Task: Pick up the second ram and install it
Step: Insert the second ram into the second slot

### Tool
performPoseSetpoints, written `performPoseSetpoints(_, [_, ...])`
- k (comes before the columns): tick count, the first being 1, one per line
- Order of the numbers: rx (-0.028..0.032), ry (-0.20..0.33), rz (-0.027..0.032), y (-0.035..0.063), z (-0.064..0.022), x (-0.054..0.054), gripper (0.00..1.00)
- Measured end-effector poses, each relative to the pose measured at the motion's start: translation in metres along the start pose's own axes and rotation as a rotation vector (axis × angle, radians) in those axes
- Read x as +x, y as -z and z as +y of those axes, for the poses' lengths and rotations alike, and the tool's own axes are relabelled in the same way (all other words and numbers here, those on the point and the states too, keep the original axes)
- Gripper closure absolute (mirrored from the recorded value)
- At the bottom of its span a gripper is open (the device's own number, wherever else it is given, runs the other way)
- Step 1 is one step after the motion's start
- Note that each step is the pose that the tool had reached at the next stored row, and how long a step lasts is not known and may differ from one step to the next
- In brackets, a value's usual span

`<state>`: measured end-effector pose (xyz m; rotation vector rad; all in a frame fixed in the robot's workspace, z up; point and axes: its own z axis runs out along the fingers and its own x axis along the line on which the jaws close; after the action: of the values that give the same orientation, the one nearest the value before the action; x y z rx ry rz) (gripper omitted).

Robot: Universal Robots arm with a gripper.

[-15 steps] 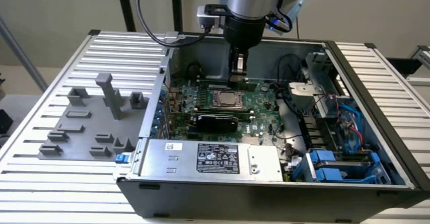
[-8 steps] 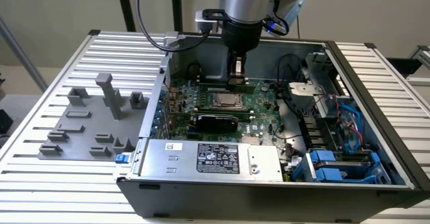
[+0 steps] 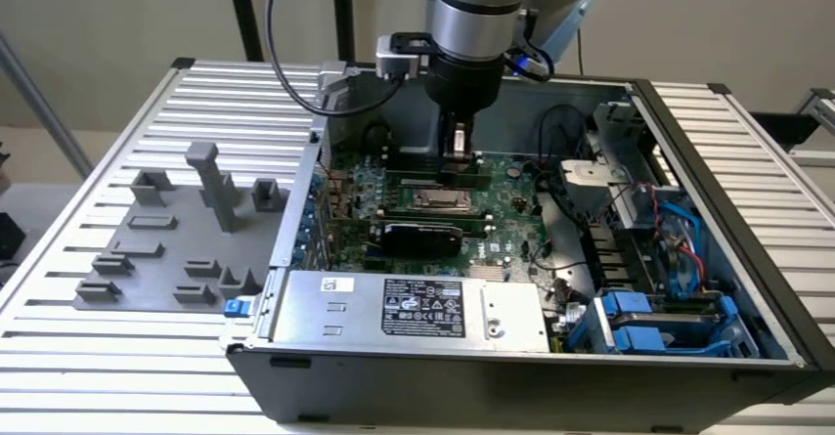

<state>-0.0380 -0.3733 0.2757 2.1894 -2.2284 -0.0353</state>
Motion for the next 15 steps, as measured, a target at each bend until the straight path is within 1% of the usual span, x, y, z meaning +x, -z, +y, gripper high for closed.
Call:
performPoseSetpoints(8, [-0.0001,-0.006,0.0007,-0.0146,-0.0003,0.0,1.0])
performPoseSetpoints(15, [0.0005,-0.007,0.0083,-0.0265,-0.0007,0.0,1.0])
